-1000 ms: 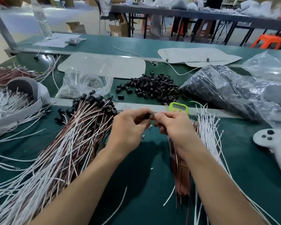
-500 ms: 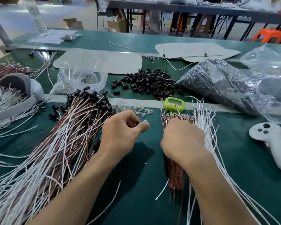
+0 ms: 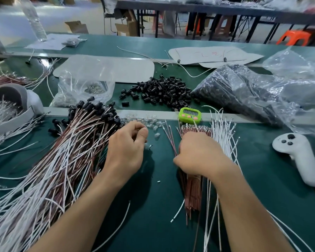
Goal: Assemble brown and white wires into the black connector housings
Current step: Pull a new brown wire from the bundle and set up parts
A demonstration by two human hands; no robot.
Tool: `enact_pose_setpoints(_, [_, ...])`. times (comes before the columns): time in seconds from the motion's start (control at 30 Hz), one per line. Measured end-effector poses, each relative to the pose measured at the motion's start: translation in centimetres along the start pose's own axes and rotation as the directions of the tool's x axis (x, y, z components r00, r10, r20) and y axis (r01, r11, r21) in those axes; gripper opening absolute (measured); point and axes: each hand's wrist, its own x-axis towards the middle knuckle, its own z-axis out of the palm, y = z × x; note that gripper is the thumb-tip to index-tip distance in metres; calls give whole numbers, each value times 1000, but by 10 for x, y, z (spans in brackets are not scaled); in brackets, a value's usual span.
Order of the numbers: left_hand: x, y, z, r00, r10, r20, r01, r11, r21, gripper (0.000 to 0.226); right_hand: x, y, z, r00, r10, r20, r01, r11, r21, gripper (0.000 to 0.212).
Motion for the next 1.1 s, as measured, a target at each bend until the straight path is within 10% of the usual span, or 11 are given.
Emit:
enact_pose_setpoints(0.17, [0, 2, -1, 997, -50, 62, 54, 995, -78, 14, 17, 25, -16, 985, 50, -164, 34, 882, 470, 23])
enact_pose_setpoints(0.3, [-1, 2, -1, 986, -98, 136, 115, 986, -122, 22, 21, 11, -11, 967, 115, -228, 167, 389, 906, 29])
enact_pose_setpoints(0.43, [0, 9, 0, 959, -72, 273, 177, 907, -382, 13, 24, -14, 10, 948, 217, -234, 195, 187, 963, 21])
enact_pose_setpoints(0.63, [-5, 14, 2, 937, -71, 342, 216, 887, -408, 18, 24, -14, 28, 912, 313, -264, 238, 118, 964, 12])
enact_pose_setpoints(0.8, [-4, 14, 0, 954, -65, 294, 171, 920, -352, 19, 20, -14, 30, 972, 61, -228, 216, 161, 963, 25])
enact_pose_setpoints(1.1, [-2, 10, -1, 975, -136, 177, 176, 956, -236, 36, 22, -5, 27, 917, 225, -329, 323, 64, 944, 20])
